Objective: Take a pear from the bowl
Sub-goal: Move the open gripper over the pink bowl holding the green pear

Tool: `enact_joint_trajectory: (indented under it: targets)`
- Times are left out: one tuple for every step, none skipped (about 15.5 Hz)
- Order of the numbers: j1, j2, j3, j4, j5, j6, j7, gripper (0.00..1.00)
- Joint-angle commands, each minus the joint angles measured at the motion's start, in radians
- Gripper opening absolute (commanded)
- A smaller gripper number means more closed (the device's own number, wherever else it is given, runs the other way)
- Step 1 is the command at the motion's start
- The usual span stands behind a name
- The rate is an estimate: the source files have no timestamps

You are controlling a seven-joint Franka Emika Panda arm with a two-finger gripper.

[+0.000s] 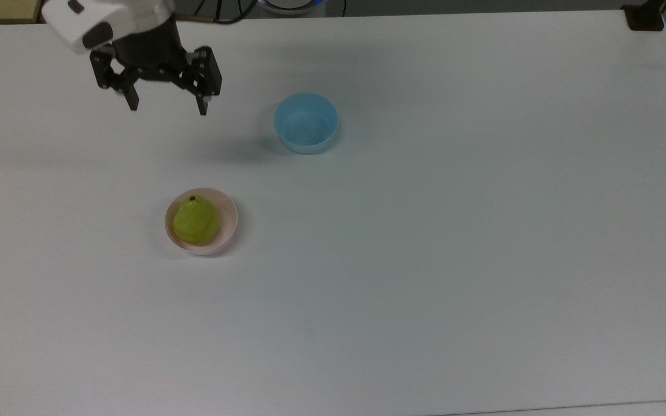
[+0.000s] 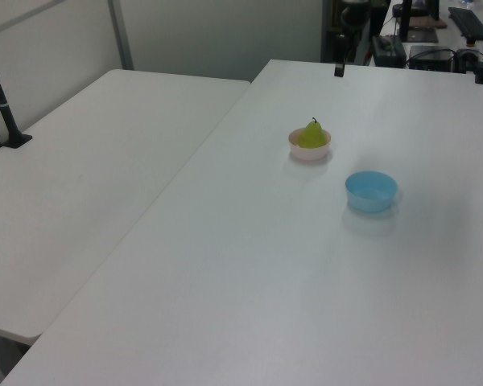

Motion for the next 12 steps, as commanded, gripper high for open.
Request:
enact_joint_trajectory:
  targets:
    - [-0.007,0.053,-0.007,0.001,0.004,0.085,-0.016,1.0]
    - [-0.007,0.068,-0.007,0.001,0.003,0.102,-0.016,1.0]
    - [-0.007,0.082,-0.007,0.001,0.003,0.113,-0.016,1.0]
    - [-0.008,0.094,-0.007,0.001,0.004,0.129,-0.017,1.0]
    - [-0.008,0.11,-0.007,0.001,0.004,0.148,-0.017,1.0]
    - [-0.01,0.128,-0.007,0.001,0.003,0.163,-0.019,1.0]
    - [-0.013,0.145,-0.007,0.001,0.003,0.182,-0.019,1.0]
    - [-0.015,0.168,-0.007,0.001,0.003,0.205,-0.019,1.0]
    - [-0.015,0.18,-0.007,0.0,0.003,0.22,-0.019,1.0]
    - [-0.013,0.191,-0.005,0.0,0.003,0.232,-0.017,0.97]
    - [-0.009,0.205,-0.005,0.0,0.003,0.24,-0.016,0.93]
    - [-0.007,0.215,-0.005,0.0,0.003,0.251,-0.014,0.92]
